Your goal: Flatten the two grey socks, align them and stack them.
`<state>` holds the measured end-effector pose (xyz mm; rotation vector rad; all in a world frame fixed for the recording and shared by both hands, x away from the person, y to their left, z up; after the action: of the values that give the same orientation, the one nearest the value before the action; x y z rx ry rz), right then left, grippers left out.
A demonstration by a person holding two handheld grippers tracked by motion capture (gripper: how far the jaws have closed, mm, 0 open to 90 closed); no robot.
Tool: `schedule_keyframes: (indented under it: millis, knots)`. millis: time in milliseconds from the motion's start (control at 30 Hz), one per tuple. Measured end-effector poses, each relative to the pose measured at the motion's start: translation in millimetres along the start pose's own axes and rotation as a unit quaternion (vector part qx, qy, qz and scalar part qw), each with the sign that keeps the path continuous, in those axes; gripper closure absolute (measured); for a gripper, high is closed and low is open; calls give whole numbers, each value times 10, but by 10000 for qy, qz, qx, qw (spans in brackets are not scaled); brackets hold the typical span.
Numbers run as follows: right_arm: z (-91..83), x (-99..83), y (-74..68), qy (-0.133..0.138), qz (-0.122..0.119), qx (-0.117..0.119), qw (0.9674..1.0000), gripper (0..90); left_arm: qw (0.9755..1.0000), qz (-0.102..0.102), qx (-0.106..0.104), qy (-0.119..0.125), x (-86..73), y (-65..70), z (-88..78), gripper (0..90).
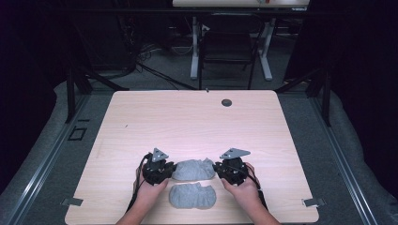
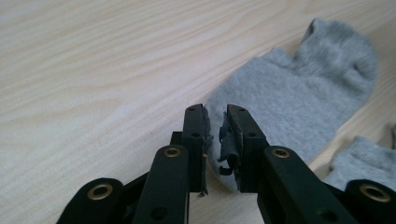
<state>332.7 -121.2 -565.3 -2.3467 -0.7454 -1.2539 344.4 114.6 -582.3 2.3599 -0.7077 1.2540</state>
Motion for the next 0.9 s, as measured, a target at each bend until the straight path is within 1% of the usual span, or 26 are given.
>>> schedule_keyframes:
  millis: [33, 67, 100, 167, 200, 267, 333, 367, 400, 433, 467, 500, 533, 600, 633, 700, 733, 900]
  knots:
    - [-4, 38, -14, 30, -91, 31, 9999, 800, 10000, 29, -32, -4, 15, 11, -7, 777]
    - [7, 57, -31, 49, -112, 63, 9999, 790, 10000, 33, -76, 10, 33, 40, -5, 773]
    - [38, 80, -59, 43, -179, 151, 9997, 776, 9999, 90, -88, 11, 42, 59, -1, 770]
    - [104, 92, -92, -5, -294, 224, 9993, 755, 9998, 166, -118, -9, 36, 105, 29, 767]
    - [160, 88, -104, -66, -355, 259, 9990, 740, 9997, 204, -138, -74, 28, 119, 37, 766]
    - [243, 66, -119, -154, -385, 352, 9985, 721, 9993, 317, -130, -177, -11, 147, 83, 765]
    - [332, 17, -124, -333, -542, 317, 9975, 712, 9992, 281, -146, -246, -48, 151, 115, 756]
    - [350, 0, -118, -429, -609, 296, 9968, 703, 9991, 275, -140, -278, -73, 138, 132, 753]
    - [384, -33, -119, -481, -611, 342, 9964, 693, 9991, 277, -130, -298, -90, 124, 144, 746]
    - [394, -54, -112, -570, -672, 320, 9956, 690, 9990, 258, -127, -328, -109, 114, 154, 741]
    - [404, -75, -106, -588, -695, 297, 9954, 682, 9989, 271, -124, -350, -121, 106, 159, 736]
    - [410, -89, -101, -591, -692, 285, 9954, 676, 9988, 287, -128, -378, -134, 97, 163, 734]
    - [416, -109, -96, -613, -653, 277, 9956, 668, 9990, 275, -118, -339, -140, 91, 167, 732]
    - [422, -149, -85, -651, -660, 252, 9954, 653, 9989, 256, -127, -365, -142, 85, 160, 731]
    - [424, -170, -84, -611, -590, 246, 9961, 651, 9989, 260, -128, -368, -143, 84, 159, 729]
    - [407, -187, -76, -589, -543, 276, 9964, 658, 9990, 248, -108, -350, -154, 82, 160, 726]
    - [394, -196, -79, -585, -474, 272, 9968, 665, 9990, 240, -100, -355, -157, 81, 158, 727]
    - [354, -238, -71, -460, -327, 169, 9983, 686, 9992, 181, -130, -338, -180, 82, 136, 730]
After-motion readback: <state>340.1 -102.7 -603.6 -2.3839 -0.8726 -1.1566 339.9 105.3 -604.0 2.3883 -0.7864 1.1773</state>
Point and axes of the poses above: each handheld gripper's, and its own axes: z roughly forward along the jaws, x roughly out of its top, y roughly to its right, the point moved 4 cm from there along z, roughly forward along the jaws, and after that the axes turned 10 degrees about y, right-handed, at the moved point
